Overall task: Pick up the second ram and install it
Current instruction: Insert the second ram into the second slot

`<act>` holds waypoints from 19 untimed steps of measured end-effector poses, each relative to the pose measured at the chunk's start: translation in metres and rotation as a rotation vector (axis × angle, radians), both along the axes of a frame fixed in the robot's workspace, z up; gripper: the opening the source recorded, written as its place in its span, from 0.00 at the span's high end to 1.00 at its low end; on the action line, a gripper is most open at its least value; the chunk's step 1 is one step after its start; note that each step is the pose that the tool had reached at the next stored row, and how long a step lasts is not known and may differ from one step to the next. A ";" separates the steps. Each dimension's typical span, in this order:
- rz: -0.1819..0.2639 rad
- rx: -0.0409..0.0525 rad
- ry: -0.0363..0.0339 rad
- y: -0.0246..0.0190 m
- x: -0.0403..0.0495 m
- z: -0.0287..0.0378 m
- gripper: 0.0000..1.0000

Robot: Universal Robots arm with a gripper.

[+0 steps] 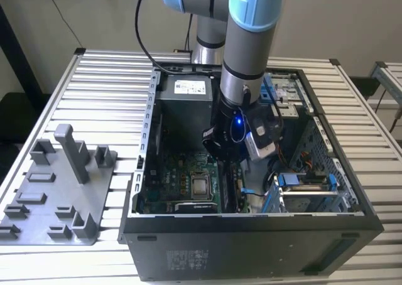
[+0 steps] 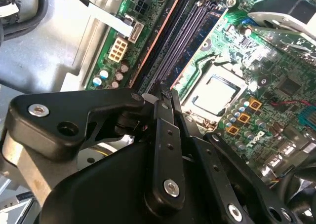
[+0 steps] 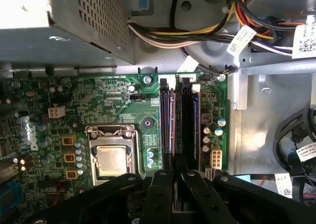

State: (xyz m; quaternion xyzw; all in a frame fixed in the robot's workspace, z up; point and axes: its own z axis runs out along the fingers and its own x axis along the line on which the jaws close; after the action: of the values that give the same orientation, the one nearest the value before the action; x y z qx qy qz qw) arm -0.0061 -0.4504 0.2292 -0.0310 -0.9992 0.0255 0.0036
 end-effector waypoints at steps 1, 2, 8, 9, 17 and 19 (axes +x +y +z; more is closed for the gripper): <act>0.000 -0.0001 0.0000 0.0002 0.0000 -0.0002 0.87; 0.000 -0.0001 0.0000 0.0003 0.0000 -0.0004 0.87; 0.000 0.0000 0.0000 0.0003 0.0000 -0.0009 0.87; 0.000 0.0000 0.0000 0.0003 0.0000 -0.0009 0.87; 0.028 -0.0002 -0.0017 0.0002 0.0000 -0.0029 0.87; 0.035 0.0008 -0.0021 0.0004 0.0000 -0.0046 0.87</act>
State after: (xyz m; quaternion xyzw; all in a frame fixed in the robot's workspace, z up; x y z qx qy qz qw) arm -0.0061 -0.4500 0.2246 -0.0135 -0.9996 0.0251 0.0021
